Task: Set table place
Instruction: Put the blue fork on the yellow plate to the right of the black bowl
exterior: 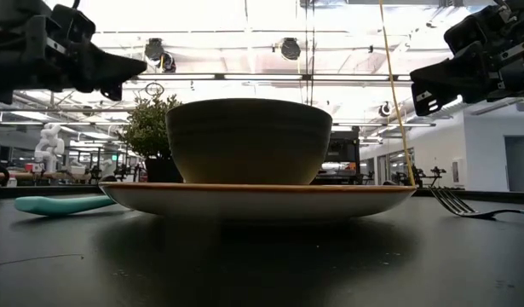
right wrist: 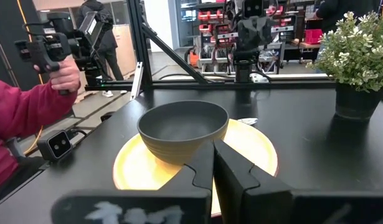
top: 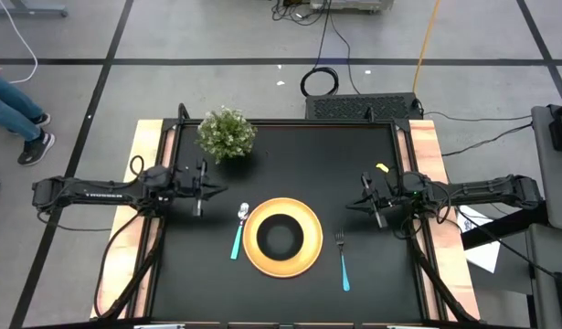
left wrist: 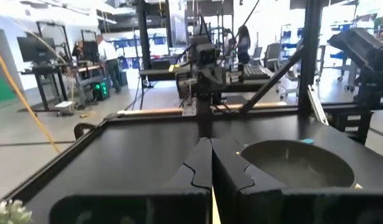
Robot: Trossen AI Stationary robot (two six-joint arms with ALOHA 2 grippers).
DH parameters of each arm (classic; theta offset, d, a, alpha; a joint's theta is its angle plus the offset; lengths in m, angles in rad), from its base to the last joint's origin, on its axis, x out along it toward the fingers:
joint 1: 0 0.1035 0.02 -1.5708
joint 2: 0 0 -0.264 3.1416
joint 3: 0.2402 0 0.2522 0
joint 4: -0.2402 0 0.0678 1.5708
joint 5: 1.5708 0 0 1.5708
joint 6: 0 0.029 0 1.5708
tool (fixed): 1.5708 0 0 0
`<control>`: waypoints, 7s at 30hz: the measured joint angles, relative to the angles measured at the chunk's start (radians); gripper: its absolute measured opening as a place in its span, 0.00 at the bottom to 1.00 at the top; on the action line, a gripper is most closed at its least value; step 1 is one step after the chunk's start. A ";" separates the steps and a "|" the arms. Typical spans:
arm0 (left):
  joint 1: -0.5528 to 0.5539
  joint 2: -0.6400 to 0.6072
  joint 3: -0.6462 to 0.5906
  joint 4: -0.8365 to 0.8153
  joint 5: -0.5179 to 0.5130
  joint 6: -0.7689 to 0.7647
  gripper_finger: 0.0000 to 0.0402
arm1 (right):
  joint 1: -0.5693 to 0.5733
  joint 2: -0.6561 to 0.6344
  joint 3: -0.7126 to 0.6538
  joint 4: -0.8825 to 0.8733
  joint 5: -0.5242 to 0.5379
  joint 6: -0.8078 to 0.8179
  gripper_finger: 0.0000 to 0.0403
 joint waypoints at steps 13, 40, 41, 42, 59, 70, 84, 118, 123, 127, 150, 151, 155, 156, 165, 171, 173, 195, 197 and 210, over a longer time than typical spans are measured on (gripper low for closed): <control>0.000 0.000 0.000 -0.109 -0.003 -0.016 0.00 | 0.000 0.000 0.000 0.004 0.000 -0.024 0.00; 0.000 0.000 0.000 -0.102 -0.005 -0.018 0.01 | 0.000 0.000 0.004 0.152 -0.010 0.059 0.00; 0.000 0.000 0.000 -0.102 -0.005 -0.018 0.01 | 0.000 -0.001 0.013 0.164 -0.026 0.062 0.00; -0.001 0.000 0.000 -0.102 -0.005 -0.020 0.01 | 0.001 -0.001 0.029 0.161 -0.035 0.065 0.00; 0.000 0.000 0.000 -0.103 -0.007 -0.039 0.01 | 0.100 0.098 0.460 -0.524 0.184 0.176 0.21; 0.000 0.000 0.000 -0.101 -0.046 -0.041 0.06 | 0.126 0.097 0.414 -0.381 -0.027 0.242 0.32; 0.000 0.000 0.001 -0.079 -0.058 -0.064 0.05 | 0.101 0.148 0.376 -0.435 0.078 0.754 0.33; 0.000 0.001 0.001 -0.079 -0.058 -0.047 0.08 | 0.445 0.435 0.650 -0.636 0.194 -0.265 0.51; 0.000 0.001 0.001 -0.080 -0.058 -0.044 0.08 | 0.456 0.467 0.650 -0.679 0.343 -0.456 0.51; 0.000 0.001 0.001 -0.079 -0.092 -0.042 0.08 | 0.460 0.478 0.682 -0.871 0.397 -0.555 0.50; -0.001 0.002 0.001 -0.138 -0.235 -0.125 0.08 | 0.580 0.841 0.938 -1.279 0.530 -0.678 0.68; -0.001 0.002 0.001 -0.147 -0.235 -0.132 0.08 | 0.576 0.853 0.938 -1.259 0.529 -0.678 0.68; 0.000 0.002 0.001 -0.167 -0.232 -0.152 0.08 | 0.568 0.882 0.938 -1.205 0.524 -0.712 0.68; 0.000 0.002 0.001 -0.167 -0.232 -0.152 0.08 | 0.568 0.886 0.938 -1.203 0.524 -0.723 0.68; 0.000 0.002 0.001 -0.140 -0.233 -0.151 0.08 | 0.596 0.894 0.852 -1.151 0.417 -0.765 0.68; 0.000 0.002 0.001 -0.122 -0.239 -0.165 0.08 | 0.657 0.894 0.781 -1.052 0.417 -0.813 0.68; 0.000 0.002 0.001 -0.123 -0.239 -0.182 0.08 | 0.668 0.893 0.781 -1.010 0.436 -0.774 0.68; 0.000 0.002 0.001 -0.129 -0.239 -0.115 0.08 | 0.560 0.875 0.873 -0.993 0.206 0.856 0.57; 0.000 0.002 0.001 -0.129 -0.239 -0.105 0.08 | 0.550 0.885 0.873 -0.991 0.181 1.007 0.57; 0.000 0.002 0.001 -0.103 -0.239 0.091 0.08 | 0.629 0.906 0.873 -0.972 0.374 1.684 0.53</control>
